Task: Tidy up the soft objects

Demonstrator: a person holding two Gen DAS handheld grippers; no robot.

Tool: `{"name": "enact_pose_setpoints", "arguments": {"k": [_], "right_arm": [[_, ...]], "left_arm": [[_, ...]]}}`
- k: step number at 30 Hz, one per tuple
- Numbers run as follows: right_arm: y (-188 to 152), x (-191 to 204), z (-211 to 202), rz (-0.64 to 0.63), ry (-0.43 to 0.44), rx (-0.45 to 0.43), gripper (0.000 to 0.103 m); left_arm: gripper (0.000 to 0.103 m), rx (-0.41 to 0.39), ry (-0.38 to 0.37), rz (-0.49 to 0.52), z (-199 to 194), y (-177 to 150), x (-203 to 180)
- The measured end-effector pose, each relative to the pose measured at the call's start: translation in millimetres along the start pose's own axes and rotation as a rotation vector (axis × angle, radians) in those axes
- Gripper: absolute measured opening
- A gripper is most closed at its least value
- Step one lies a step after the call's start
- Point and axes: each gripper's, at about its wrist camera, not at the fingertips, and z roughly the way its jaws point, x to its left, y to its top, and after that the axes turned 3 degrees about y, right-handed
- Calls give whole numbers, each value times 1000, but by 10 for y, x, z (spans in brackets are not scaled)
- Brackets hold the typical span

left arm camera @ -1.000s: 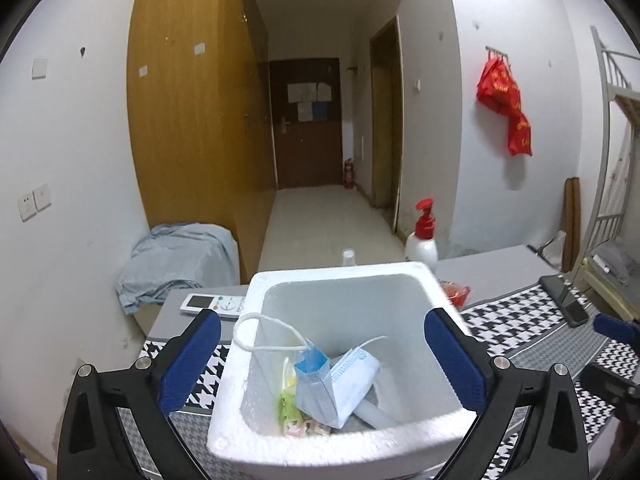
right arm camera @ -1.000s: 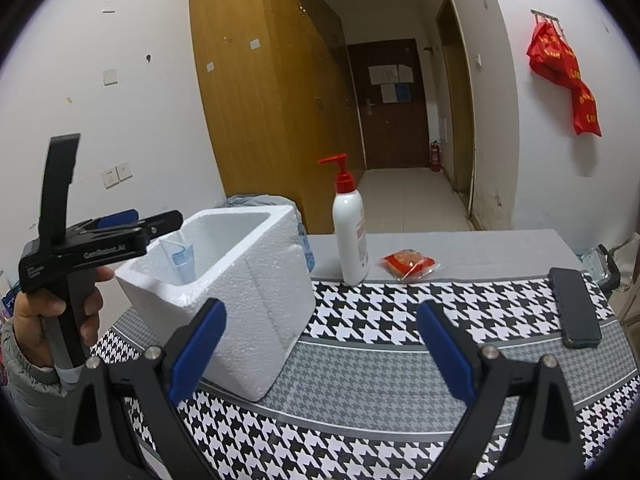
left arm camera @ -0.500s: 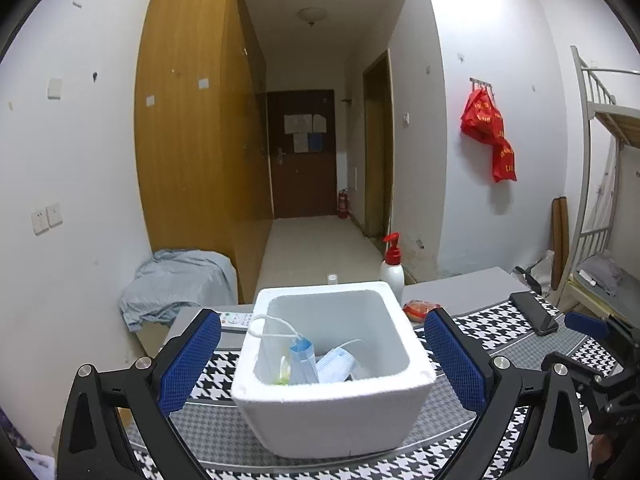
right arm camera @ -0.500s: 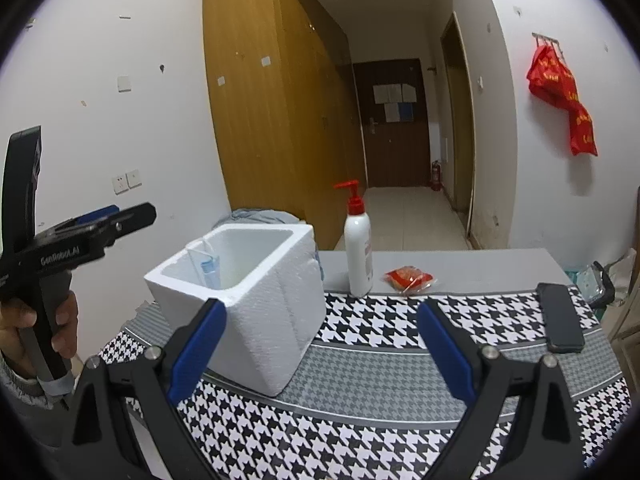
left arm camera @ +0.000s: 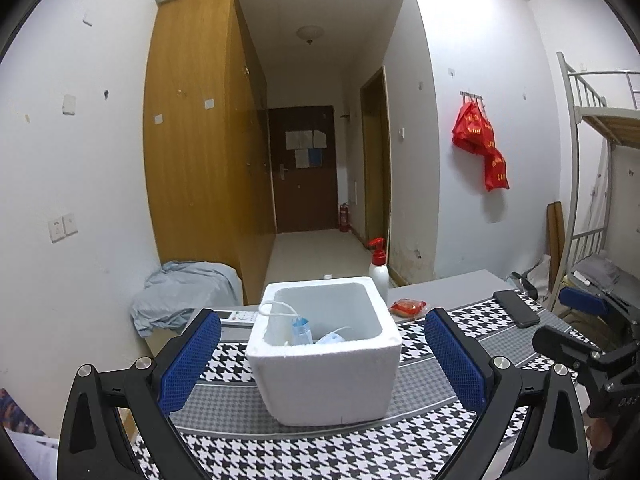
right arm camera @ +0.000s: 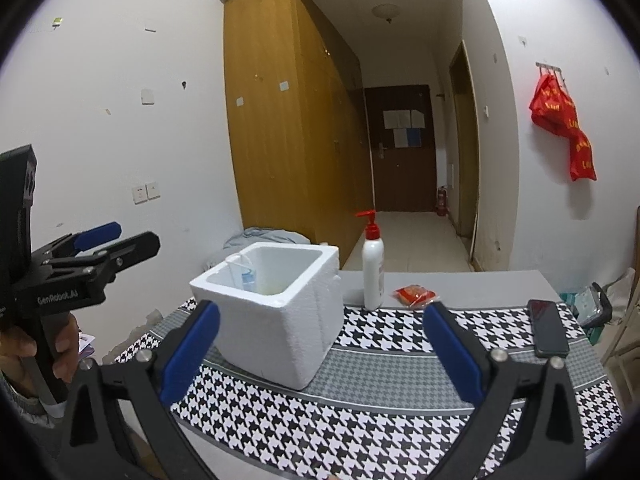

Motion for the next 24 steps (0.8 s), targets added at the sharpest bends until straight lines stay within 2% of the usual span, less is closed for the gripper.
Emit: {"name": "enact_pose_setpoints", "arguments": {"k": [12,24], "right_arm": [[-80,359,-385,-60,13,-39,103],[-201,545,-681,-78,11,-80,103]], "left_arm": [[102,-39,-10,-35,-524,-179,55],[102,-93,-37,-79,-915,-472,18]]}}
